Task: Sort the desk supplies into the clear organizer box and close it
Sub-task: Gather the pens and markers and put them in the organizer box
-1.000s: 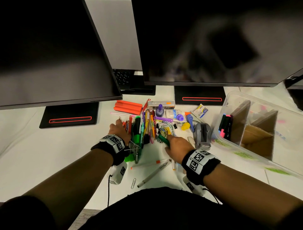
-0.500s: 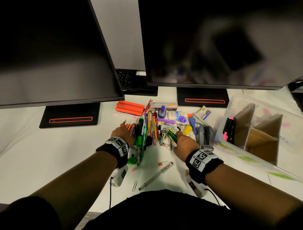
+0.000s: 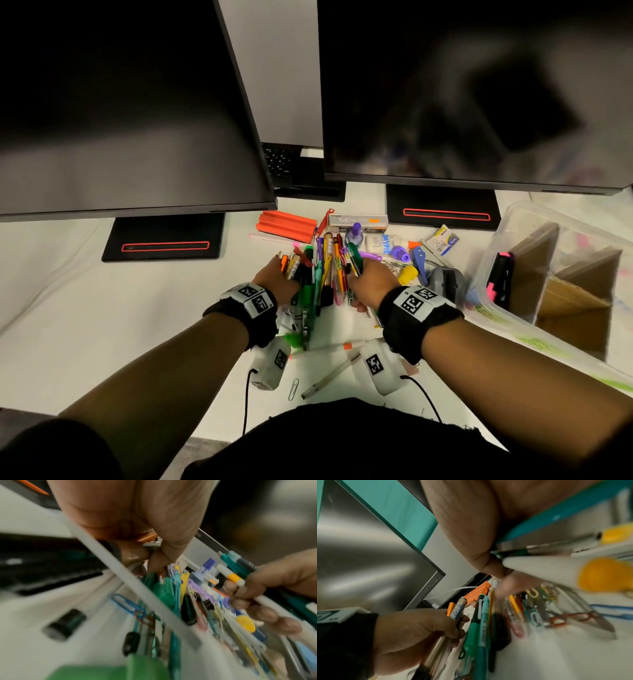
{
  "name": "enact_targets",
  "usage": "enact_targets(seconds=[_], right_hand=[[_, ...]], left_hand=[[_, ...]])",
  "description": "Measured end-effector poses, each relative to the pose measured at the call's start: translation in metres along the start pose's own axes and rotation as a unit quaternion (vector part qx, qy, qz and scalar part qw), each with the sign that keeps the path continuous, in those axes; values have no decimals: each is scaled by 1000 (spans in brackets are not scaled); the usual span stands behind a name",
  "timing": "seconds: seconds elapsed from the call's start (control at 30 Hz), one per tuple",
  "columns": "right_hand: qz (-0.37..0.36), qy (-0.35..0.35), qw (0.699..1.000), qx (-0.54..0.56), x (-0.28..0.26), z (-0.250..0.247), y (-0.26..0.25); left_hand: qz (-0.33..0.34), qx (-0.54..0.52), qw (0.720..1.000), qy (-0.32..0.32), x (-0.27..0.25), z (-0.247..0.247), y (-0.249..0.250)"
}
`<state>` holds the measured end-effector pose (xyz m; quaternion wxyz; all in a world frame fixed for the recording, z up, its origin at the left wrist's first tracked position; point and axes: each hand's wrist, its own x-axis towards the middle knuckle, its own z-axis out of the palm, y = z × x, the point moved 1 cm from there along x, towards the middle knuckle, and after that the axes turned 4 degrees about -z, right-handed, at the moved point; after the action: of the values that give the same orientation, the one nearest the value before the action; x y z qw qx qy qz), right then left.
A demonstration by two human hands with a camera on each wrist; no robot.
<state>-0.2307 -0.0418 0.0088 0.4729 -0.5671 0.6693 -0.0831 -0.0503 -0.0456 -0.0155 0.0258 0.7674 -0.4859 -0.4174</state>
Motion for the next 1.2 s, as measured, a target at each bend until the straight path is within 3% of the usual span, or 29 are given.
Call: enact_targets(seconds=[0.17, 0.37, 0.47, 0.63, 0.73, 0.97, 1.2], right_hand=[[-32, 15, 991, -132, 12, 18, -17], [-24, 30, 966, -257, 25, 36, -31], [-2, 31, 957, -288, 28, 42, -36], [9, 8, 954, -300, 27, 40, -31], [5, 14, 960, -280, 24, 32, -25], [71, 1, 990, -119, 13, -4, -19], [53, 15, 996, 69, -8, -27, -14]], left_hand=[[10, -132, 991, -33, 7, -13, -14], [-8, -369, 927, -67, 4, -26, -22], [-1, -424, 904, -55, 2, -30, -23], [33, -429, 903, -8, 0, -33, -21], [57, -429, 901, -15, -7, -34, -13], [71, -461, 883, -53, -13, -30, 12], [62, -459, 880, -105, -23, -21, 51]])
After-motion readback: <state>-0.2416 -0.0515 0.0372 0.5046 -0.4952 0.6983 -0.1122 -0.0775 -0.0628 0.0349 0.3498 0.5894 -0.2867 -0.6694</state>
